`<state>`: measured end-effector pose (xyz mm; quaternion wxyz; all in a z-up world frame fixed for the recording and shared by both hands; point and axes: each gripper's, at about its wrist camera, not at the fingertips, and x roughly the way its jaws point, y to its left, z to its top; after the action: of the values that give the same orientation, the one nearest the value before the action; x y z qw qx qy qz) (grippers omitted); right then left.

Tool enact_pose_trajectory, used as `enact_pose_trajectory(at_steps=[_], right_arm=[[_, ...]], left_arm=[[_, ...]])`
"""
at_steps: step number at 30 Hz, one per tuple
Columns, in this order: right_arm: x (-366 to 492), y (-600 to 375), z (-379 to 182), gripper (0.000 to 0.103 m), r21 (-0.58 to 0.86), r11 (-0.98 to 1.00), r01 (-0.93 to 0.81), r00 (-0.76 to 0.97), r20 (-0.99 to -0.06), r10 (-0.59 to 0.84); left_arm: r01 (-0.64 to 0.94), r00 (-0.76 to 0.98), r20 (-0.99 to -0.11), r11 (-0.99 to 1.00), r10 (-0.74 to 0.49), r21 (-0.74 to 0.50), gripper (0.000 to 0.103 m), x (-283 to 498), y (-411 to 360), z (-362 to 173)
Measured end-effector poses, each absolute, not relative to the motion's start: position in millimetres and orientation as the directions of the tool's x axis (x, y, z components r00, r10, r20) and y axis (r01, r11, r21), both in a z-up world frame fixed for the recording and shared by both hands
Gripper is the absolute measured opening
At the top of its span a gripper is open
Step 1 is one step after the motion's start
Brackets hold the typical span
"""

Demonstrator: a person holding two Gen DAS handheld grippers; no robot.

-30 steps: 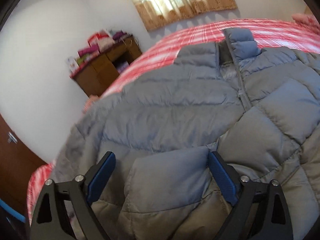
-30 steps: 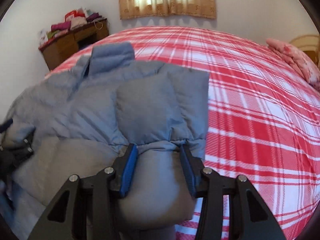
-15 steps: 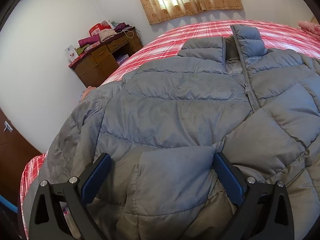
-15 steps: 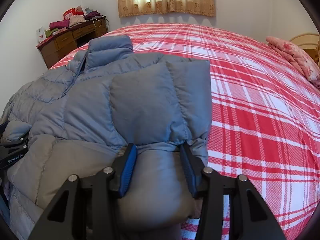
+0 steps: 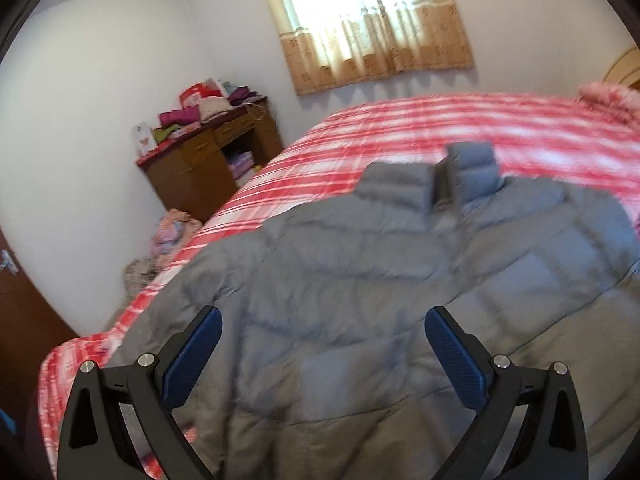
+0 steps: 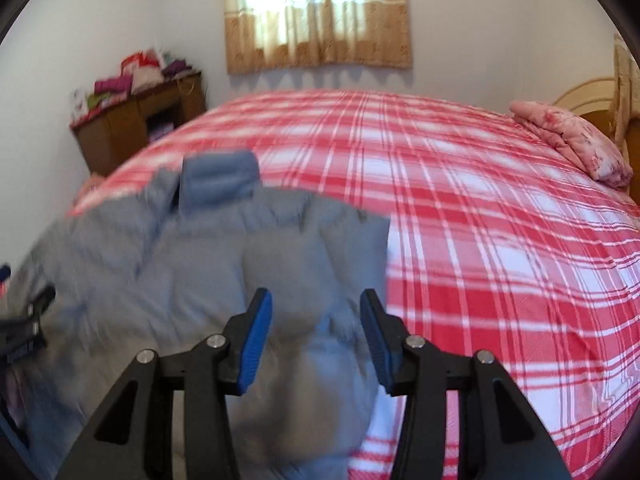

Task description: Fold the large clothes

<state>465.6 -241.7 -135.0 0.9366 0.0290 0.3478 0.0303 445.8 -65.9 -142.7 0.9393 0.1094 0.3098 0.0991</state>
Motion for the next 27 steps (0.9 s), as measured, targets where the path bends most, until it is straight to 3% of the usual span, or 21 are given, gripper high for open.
enact_pose_trajectory(at_steps=[3, 7, 10, 25, 27], right_arm=[[489.1, -226.1, -152.7, 0.051, 0.069, 0.996, -0.051, 0.721, -0.688, 0.084], [502.3, -214.6, -192.3, 0.051, 0.054, 0.996, -0.078, 0.661, -0.745, 0.092], [498.6, -218.2, -198.2, 0.051, 0.067, 0.995, -0.079, 0.665, -0.739, 0.103], [495.1, -204.4, -193.2, 0.051, -0.032, 0.995, -0.096, 0.644, -0.764, 0.038], [477.3, -202.1, -173.7, 0.051, 0.004, 0.994, -0.107, 0.689, -0.721, 0.077]], left_arm=[[-0.096, 0.780, -0.567, 0.946, 0.265, 0.310, 0.102, 460.0, -82.0, -156.6], [-0.054, 0.692, -0.658, 0.931, 0.295, 0.361, 0.102, 484.3, -85.7, -202.8], [-0.049, 0.680, -0.688, 0.953, 0.252, 0.300, 0.102, 487.6, -76.7, -205.9], [-0.067, 0.695, -0.665, 0.945, 0.274, 0.319, 0.102, 484.8, -80.2, -211.0], [-0.068, 0.695, -0.664, 0.945, 0.275, 0.320, 0.102, 485.2, -81.2, -212.4]])
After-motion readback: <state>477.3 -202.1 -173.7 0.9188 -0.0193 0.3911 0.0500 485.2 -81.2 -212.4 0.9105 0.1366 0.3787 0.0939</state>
